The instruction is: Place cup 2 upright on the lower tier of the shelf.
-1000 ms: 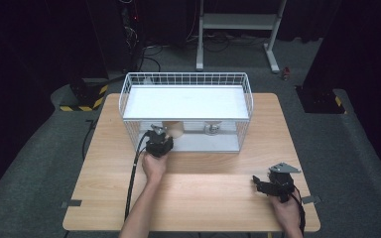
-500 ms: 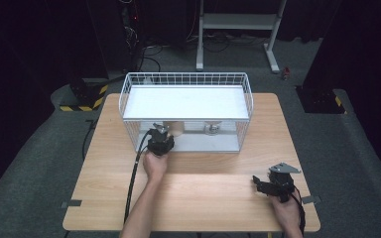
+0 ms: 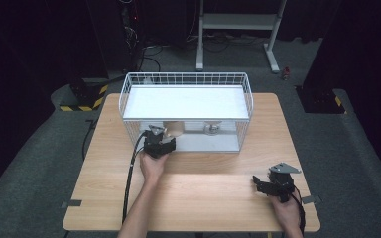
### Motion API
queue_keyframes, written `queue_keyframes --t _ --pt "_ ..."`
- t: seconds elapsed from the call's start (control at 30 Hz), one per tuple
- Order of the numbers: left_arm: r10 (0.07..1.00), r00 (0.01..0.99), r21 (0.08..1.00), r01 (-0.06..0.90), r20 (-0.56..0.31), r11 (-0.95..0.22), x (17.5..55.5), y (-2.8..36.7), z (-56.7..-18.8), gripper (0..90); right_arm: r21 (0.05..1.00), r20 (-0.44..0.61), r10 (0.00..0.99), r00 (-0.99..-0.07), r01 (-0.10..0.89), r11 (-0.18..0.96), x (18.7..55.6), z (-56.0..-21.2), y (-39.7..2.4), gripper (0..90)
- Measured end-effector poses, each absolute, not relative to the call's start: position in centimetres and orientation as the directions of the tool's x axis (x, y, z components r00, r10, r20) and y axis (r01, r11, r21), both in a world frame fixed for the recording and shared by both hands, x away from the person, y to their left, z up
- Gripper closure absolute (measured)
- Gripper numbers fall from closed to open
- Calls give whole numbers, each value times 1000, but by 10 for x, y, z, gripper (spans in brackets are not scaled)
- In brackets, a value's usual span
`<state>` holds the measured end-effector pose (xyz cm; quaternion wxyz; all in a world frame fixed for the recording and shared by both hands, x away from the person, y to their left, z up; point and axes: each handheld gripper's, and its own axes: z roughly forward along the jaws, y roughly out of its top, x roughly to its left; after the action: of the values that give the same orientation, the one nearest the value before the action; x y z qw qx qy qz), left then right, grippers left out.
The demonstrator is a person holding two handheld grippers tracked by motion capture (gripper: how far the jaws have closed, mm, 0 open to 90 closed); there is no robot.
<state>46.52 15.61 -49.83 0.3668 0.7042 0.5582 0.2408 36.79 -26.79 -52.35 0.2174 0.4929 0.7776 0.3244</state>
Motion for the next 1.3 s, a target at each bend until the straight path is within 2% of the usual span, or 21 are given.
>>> queue_keyframes --t 0.43,0.63,1.3 --pt "951 303 813 567 -56 -133 449 157 -483 284 719 -18 908 -420 625 304 368 -523 -268 231" --pt "952 292 818 566 -88 -98 441 165 -482 289 719 -18 908 -419 626 303 368 -523 -268 231" --pt "943 319 834 543 -96 -99 413 174 -475 269 719 -18 908 -419 626 303 368 -524 -268 231"
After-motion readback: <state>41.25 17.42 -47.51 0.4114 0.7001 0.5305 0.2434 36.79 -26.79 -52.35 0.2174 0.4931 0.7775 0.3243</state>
